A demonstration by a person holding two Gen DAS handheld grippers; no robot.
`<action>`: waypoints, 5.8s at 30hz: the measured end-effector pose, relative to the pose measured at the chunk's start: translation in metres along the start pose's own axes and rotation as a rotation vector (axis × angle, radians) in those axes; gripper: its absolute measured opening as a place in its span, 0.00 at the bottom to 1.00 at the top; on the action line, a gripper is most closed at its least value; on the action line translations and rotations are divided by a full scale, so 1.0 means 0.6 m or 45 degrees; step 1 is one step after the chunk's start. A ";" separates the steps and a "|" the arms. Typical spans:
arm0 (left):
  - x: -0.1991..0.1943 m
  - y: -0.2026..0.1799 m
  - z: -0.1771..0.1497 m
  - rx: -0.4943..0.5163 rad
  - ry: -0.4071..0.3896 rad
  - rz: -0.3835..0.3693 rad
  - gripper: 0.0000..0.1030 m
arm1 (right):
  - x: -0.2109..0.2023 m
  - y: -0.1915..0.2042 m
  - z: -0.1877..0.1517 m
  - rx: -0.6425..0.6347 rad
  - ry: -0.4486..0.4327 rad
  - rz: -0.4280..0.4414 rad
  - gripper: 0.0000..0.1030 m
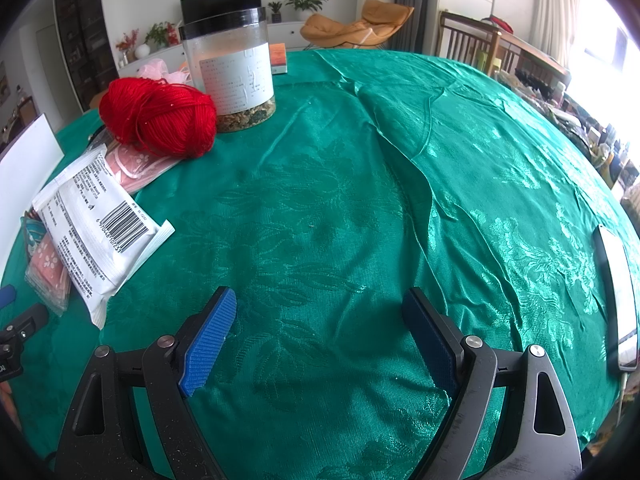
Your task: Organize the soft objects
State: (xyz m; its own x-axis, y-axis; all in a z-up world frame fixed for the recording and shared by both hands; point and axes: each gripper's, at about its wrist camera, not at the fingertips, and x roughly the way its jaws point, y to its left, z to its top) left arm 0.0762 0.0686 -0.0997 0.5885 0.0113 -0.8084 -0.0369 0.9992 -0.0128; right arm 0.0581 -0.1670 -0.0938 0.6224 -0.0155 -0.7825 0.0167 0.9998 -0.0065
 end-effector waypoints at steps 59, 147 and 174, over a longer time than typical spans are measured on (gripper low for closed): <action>0.001 -0.001 0.000 0.000 -0.001 0.002 1.00 | 0.039 -0.053 0.114 0.081 -0.014 0.224 0.77; 0.102 0.054 0.331 -0.052 0.011 -0.267 0.33 | 0.045 -0.123 0.183 0.184 0.074 0.308 0.64; 0.189 0.037 0.323 0.024 0.204 -0.072 0.34 | -0.037 -0.106 0.251 0.171 -0.074 0.357 0.65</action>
State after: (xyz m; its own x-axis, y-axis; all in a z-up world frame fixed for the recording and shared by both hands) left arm 0.2986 0.0995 -0.0773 0.4527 -0.0499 -0.8903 0.0088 0.9986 -0.0514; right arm 0.1611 -0.2316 0.0178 0.6612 0.2560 -0.7052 -0.0611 0.9552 0.2895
